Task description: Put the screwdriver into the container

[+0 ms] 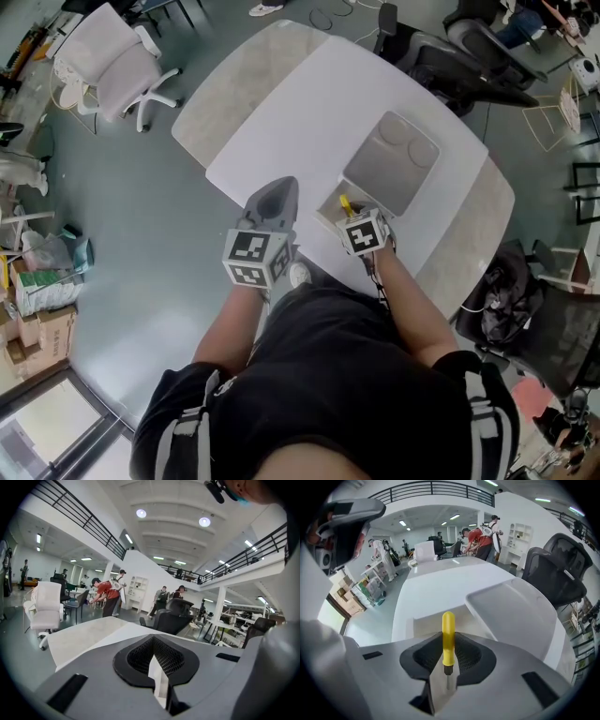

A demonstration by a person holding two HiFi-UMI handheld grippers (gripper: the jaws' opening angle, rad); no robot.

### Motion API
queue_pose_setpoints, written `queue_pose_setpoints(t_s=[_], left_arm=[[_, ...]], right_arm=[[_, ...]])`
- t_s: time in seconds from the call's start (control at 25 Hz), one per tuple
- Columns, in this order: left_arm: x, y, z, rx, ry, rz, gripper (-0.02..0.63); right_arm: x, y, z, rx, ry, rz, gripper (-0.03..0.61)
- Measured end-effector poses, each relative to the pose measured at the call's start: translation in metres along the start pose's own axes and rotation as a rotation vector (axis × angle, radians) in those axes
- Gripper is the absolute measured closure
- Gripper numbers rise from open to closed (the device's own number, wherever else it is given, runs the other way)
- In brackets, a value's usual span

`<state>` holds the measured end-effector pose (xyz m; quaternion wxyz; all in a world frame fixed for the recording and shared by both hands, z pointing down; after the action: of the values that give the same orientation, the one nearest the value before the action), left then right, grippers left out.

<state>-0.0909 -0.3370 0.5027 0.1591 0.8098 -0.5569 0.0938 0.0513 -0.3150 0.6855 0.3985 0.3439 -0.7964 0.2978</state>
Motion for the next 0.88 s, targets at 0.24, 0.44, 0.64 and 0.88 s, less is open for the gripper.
queue_pose_setpoints(t_s=[0.24,0.44,0.64,0.88], left_arm=[[0.003,0.003,0.001,-0.004,0.000,0.011,0.601],[0.000,0.006,-0.002,-0.002,0.006,0.023,0.601],[-0.003,0.010,-0.005,0.000,0.011,0.036,0.601],[-0.011,0.013,-0.001,-0.006,-0.007,0.043,0.601]], right_arm=[[0.021,-0.006,-0.001,-0.033,0.097,-0.016,0.505],[0.034,-0.010,-0.009,-0.025,0.141,-0.006,0.505],[0.039,-0.011,-0.012,-0.023,0.156,0.008,0.505],[0.028,-0.004,-0.023,0.064,0.123,0.028,0.480]])
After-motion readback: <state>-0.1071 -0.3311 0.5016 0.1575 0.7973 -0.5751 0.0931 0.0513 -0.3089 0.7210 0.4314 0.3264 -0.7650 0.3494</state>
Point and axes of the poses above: the fingertips, and each gripper's own axes: x forward along the fingers, y to its left, z out of its top, the point moved 3 cm from there along -x, backward along the fingers, and after that the axes turned 12 degrees about z, right-handed, at the moved point
